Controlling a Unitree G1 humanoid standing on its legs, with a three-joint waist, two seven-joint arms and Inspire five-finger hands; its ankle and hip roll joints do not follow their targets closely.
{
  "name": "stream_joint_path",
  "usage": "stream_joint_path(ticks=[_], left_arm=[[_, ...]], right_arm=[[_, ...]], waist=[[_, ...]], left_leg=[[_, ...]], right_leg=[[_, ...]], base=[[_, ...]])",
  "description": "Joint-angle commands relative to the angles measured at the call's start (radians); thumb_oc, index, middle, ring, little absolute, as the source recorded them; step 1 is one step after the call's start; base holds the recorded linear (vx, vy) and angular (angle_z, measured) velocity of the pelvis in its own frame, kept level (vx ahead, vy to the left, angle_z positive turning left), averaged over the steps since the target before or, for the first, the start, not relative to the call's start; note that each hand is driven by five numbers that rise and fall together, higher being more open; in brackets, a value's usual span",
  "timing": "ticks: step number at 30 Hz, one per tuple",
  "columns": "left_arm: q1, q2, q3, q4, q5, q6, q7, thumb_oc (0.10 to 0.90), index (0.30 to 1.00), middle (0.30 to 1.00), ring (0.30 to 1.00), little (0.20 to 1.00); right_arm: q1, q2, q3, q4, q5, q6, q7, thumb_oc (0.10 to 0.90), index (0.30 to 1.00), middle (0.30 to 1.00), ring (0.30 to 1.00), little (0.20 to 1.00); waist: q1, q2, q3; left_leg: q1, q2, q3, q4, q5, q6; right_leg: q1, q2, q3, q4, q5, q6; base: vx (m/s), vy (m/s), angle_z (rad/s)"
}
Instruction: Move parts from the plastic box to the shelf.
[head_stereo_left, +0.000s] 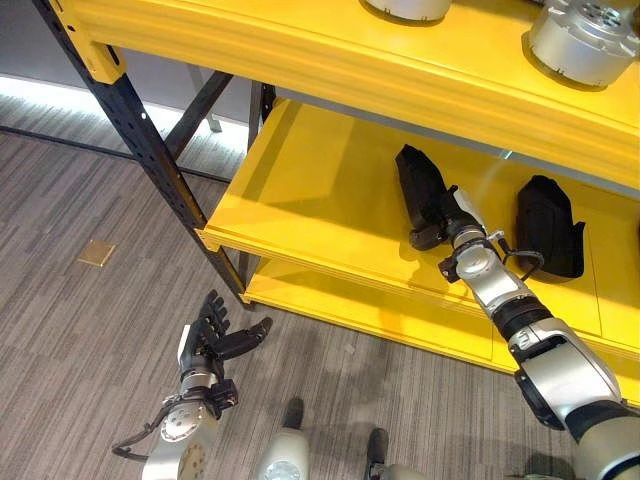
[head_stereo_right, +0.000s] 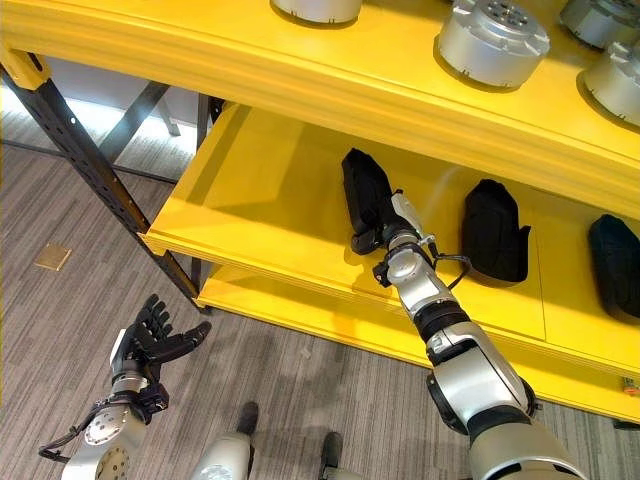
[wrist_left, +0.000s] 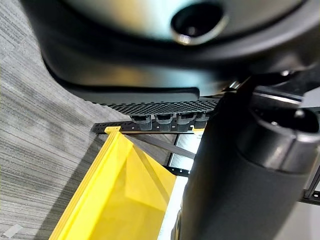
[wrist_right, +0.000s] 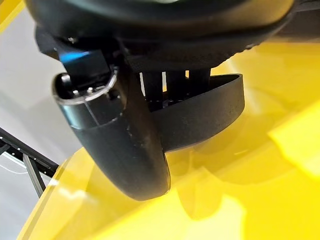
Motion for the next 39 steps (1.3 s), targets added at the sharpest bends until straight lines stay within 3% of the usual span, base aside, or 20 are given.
stream_joint_path(ticks=[1,14,15,16,17,39], left_arm=[[-0.014,0.087,-0.003,-0.111,-0.005,-0.097,0.004,0.9,1.0,1.0,1.0,1.0],[-0.029,0.092,-0.011,-0.109,-0.004,-0.1,0.012,0.9,1.0,1.0,1.0,1.0],[-0.029,0.093,-0.011,-0.109,-0.005,-0.1,0.013,0.9,1.0,1.0,1.0,1.0],[-0.03,0.092,-0.011,-0.108,-0.004,-0.101,0.014,0.9,1.0,1.0,1.0,1.0],[-0.034,0.093,-0.013,-0.104,-0.003,-0.103,0.016,0.9,1.0,1.0,1.0,1.0],[-0.053,0.093,-0.019,-0.101,-0.006,-0.11,0.034,0.9,1.0,1.0,1.0,1.0]], right_arm=[[-0.192,-0.014,-0.037,0.024,0.024,-0.055,-0.074,0.4,0.3,0.3,0.3,0.3],[-0.212,0.029,-0.036,0.026,0.049,-0.056,-0.083,0.4,0.3,0.3,0.3,0.3],[-0.212,0.029,-0.036,0.026,0.049,-0.056,-0.083,0.469,0.396,0.396,0.396,0.396],[-0.211,0.034,-0.038,0.026,0.055,-0.058,-0.083,0.582,0.555,0.555,0.555,0.555],[-0.212,0.043,-0.038,0.019,0.067,-0.059,-0.084,0.9,1.0,1.0,1.0,1.0],[-0.236,0.07,-0.027,-0.057,0.1,-0.069,-0.086,0.9,1.0,1.0,1.0,1.0]], waist=[[0.009,-0.046,-0.06],[0.016,-0.035,-0.036],[0.016,-0.035,-0.036],[0.016,-0.034,-0.034],[0.016,-0.032,-0.03],[0.013,-0.025,-0.024]], left_leg=[[-0.088,0.051,-0.013,0.113,-0.095,-0.017],[-0.115,0.043,-0.028,0.119,-0.089,-0.015],[-0.116,0.043,-0.028,0.12,-0.089,-0.015],[-0.118,0.042,-0.029,0.12,-0.089,-0.015],[-0.12,0.043,-0.029,0.121,-0.087,-0.015],[-0.121,0.046,-0.03,0.123,-0.088,-0.018]], right_leg=[[-0.003,-0.174,-0.025,0.069,-0.003,0.088],[-0.022,-0.179,-0.035,0.077,-0.002,0.087],[-0.022,-0.179,-0.035,0.077,-0.002,0.087],[-0.023,-0.18,-0.035,0.077,-0.002,0.087],[-0.027,-0.18,-0.036,0.081,-0.003,0.087],[-0.04,-0.18,-0.028,0.098,-0.015,0.081]], base=[[-0.03,0.013,0.04],[-0.01,0.005,0.03],[-0.01,0.0,0.03],[0.0,0.0,0.0],[0.0,0.0,0.0],[0.0,0.0,0.0]])
